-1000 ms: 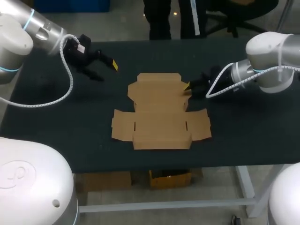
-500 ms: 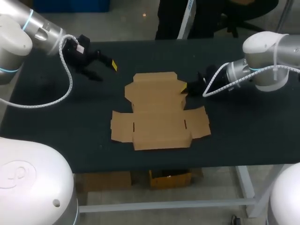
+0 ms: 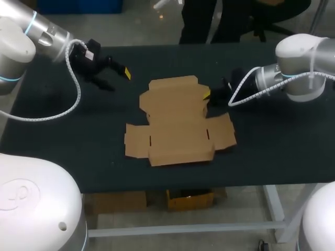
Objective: Assemble the packaging by folding the flat box into shape, placing the metal phone stand inside, and closing the box properly
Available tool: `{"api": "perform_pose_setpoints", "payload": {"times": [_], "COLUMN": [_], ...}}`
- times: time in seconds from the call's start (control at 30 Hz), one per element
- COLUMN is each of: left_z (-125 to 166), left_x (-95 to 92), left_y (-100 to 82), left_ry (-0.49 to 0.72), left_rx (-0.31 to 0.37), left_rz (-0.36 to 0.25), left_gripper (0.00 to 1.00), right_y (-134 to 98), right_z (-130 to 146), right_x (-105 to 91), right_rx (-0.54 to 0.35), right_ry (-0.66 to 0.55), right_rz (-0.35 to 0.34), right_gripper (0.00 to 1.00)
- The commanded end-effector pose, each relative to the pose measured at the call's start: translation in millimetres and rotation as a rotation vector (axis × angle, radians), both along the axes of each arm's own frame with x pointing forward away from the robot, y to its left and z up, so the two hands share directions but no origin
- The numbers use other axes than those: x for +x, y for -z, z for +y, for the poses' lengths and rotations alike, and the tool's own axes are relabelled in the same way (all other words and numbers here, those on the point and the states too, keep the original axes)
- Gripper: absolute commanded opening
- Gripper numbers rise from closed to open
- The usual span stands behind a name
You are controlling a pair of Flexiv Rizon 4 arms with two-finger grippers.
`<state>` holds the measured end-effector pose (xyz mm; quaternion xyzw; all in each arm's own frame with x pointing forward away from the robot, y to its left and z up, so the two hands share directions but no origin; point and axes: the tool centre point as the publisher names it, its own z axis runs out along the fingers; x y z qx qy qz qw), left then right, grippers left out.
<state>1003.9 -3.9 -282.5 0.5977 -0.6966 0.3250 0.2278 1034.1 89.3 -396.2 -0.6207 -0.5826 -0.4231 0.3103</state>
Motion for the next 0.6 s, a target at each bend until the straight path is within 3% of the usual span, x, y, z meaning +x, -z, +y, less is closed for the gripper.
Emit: {"api": "perform_pose_setpoints", "payload": {"times": [0.03, 0.6], "left_z": [-1, -6], "left_x": [1.0, 7.4], "left_y": [-0.1, -3.5], "left_ry": [0.008, 0.054], "left_rx": [-0.004, -0.012], "left_rz": [-0.003, -0.099], "left_gripper": [1.00, 1.00], "right_y": [-11, -51], "right_z": [-6, -14], "right_x": [-9.0, -9.7], "right_rx": [0.011, 0.045], "right_ry": [0.011, 0.025], "right_rz": [-0.047, -0.214], "right_gripper": [0.00, 0.00]}}
